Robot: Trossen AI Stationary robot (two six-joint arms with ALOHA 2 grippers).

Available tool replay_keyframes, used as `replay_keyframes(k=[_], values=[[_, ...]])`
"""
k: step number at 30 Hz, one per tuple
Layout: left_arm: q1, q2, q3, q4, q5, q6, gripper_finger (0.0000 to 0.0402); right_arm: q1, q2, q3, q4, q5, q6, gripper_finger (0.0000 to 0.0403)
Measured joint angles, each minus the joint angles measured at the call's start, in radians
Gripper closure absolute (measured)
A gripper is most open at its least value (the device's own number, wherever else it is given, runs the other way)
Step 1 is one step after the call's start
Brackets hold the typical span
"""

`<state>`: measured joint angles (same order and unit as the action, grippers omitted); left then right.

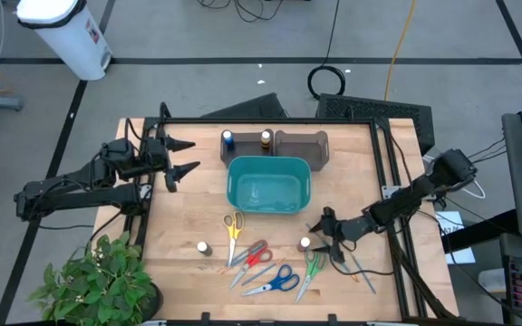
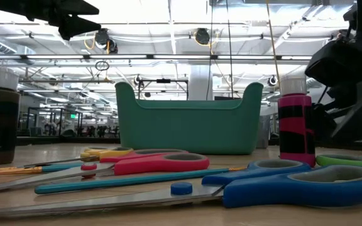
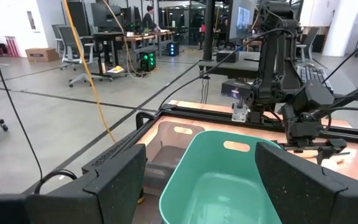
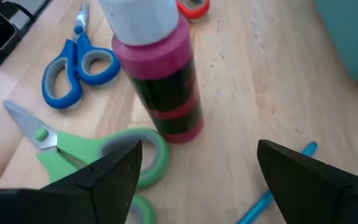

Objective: Pick & Place Paint Supplies
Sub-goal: Put the pink paint bottle into the left black bin

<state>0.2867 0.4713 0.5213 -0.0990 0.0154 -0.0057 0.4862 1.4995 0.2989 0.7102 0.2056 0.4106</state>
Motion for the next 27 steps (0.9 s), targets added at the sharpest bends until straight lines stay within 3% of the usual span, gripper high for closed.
replay_keyframes(k=[27], values=[[0.0, 0.0, 0.0, -0.001, 0.0, 0.002, 0.0091, 0.0, 0.272, 0.094, 0.244, 0.002, -0.037, 0.0094]])
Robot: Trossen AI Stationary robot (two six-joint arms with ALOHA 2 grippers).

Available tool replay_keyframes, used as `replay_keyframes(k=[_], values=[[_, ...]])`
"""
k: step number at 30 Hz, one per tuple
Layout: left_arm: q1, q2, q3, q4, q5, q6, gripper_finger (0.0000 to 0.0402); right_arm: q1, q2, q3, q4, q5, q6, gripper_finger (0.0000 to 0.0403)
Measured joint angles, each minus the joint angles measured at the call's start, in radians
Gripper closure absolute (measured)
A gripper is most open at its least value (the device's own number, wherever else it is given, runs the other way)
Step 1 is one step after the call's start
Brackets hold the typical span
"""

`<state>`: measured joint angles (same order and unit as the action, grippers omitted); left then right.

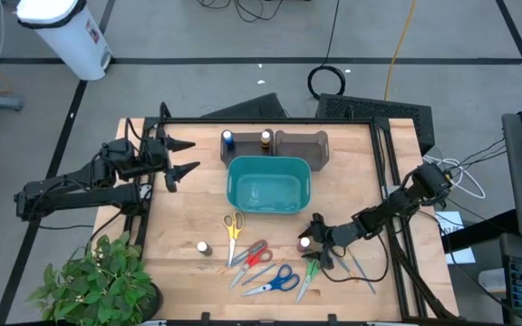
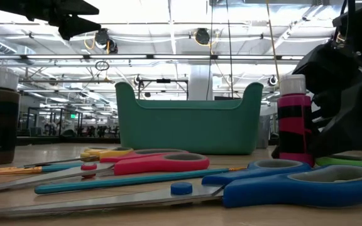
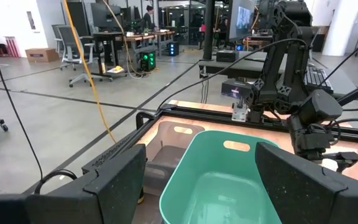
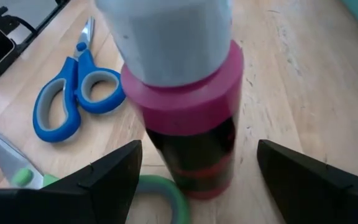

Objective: Pick & Place Paint Supplies
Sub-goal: Put the pink paint bottle into the left black bin

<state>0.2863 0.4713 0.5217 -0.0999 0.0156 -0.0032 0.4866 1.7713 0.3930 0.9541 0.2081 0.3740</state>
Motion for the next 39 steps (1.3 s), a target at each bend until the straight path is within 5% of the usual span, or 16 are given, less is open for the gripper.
replay_keyframes(k=[26, 39], values=[[0.0, 0.0, 0.0, -0.001, 0.001, -0.002, 0.0091, 0.0, 0.001, 0.001, 0.062, -0.003, 0.007, 0.0251], [0.0, 0.0, 0.0, -0.001, 0.001, -0.002, 0.0091, 0.0, 0.0, 0.001, 0.16, -0.003, 0.003, 0.026]])
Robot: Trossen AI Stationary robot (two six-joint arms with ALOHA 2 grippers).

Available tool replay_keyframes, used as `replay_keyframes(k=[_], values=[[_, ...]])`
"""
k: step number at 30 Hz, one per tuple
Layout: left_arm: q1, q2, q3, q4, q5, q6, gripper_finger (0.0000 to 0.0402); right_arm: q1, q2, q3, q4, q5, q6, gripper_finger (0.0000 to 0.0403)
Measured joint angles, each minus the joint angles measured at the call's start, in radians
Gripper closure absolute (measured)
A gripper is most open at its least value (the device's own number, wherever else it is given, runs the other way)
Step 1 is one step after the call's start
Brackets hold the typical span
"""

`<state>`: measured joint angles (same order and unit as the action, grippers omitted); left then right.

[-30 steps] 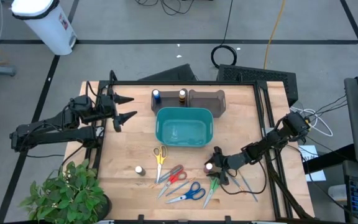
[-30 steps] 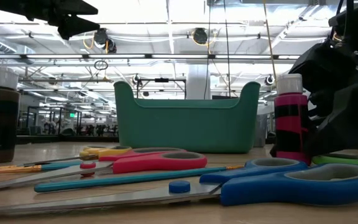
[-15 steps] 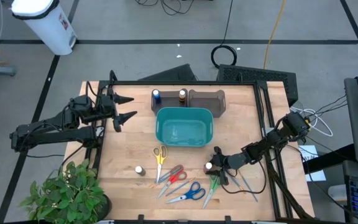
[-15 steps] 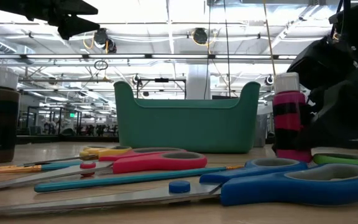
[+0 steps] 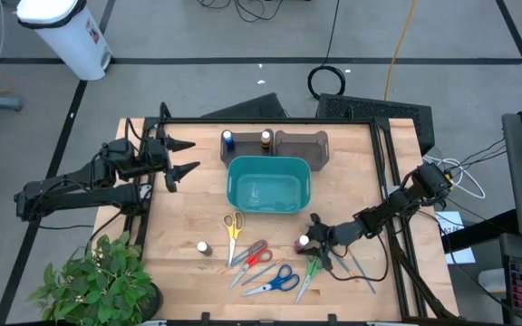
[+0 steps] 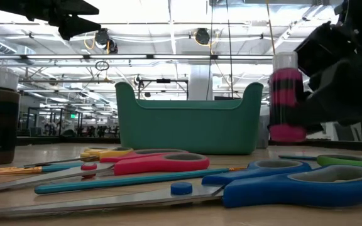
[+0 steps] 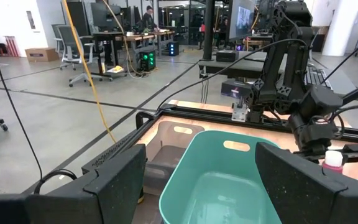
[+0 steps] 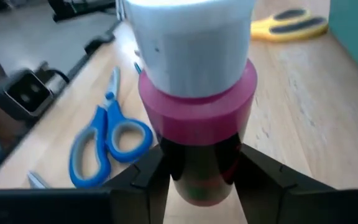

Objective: Pick & Place Paint Supplies
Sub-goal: Put the pink paint bottle into the left black bin

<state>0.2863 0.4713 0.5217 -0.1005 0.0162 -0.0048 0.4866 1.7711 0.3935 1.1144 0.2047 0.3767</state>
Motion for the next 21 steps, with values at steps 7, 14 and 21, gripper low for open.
replay_keyframes(k=[7, 14, 21], values=[[0.0, 0.0, 0.0, 0.0, 0.0, 0.0, 0.0091, -0.003, -0.077, -0.001, -0.027, 0.0, -0.015, 0.0263], [0.0, 0.0, 0.0, 0.0, 0.0, 0.0, 0.0091, -0.002, -0.239, -0.001, -0.168, 0.003, -0.059, 0.0262], [0.0, 0.0, 0.0, 0.0, 0.0, 0.0, 0.0091, -0.004, -0.401, -0.001, -0.323, 0.005, -0.079, 0.0262]])
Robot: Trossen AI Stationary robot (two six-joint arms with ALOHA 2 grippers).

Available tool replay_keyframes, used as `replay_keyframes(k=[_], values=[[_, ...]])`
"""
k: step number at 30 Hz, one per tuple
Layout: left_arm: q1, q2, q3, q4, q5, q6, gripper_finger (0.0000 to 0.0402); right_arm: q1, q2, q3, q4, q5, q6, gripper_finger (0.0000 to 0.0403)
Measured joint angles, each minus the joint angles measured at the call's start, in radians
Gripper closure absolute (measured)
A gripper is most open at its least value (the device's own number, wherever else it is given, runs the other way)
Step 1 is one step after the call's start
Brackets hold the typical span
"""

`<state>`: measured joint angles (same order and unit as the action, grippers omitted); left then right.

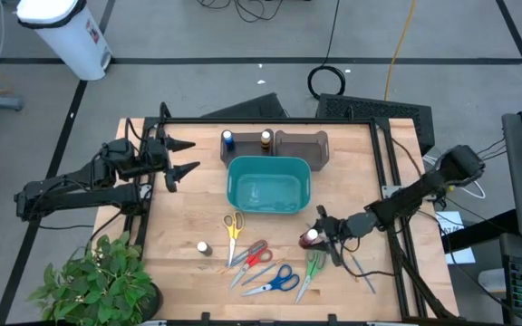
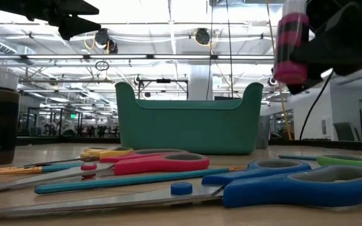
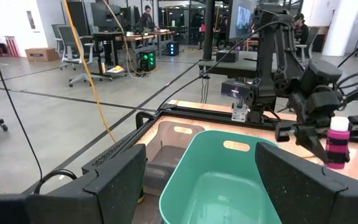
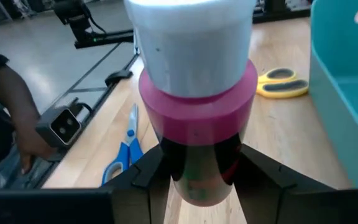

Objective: Pick & Place Paint Supplies
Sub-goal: Put the pink paint bottle into the left black bin

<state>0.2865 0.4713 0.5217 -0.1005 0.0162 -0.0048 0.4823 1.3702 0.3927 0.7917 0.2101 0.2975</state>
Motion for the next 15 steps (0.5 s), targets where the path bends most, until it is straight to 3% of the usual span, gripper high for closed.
replay_keyframes(k=[15], values=[[0.0, 0.0, 0.0, 0.0, 0.0, 0.0, 0.0091, -0.102, -0.273, 0.0, -0.17, 0.001, -0.007, 0.0262]])
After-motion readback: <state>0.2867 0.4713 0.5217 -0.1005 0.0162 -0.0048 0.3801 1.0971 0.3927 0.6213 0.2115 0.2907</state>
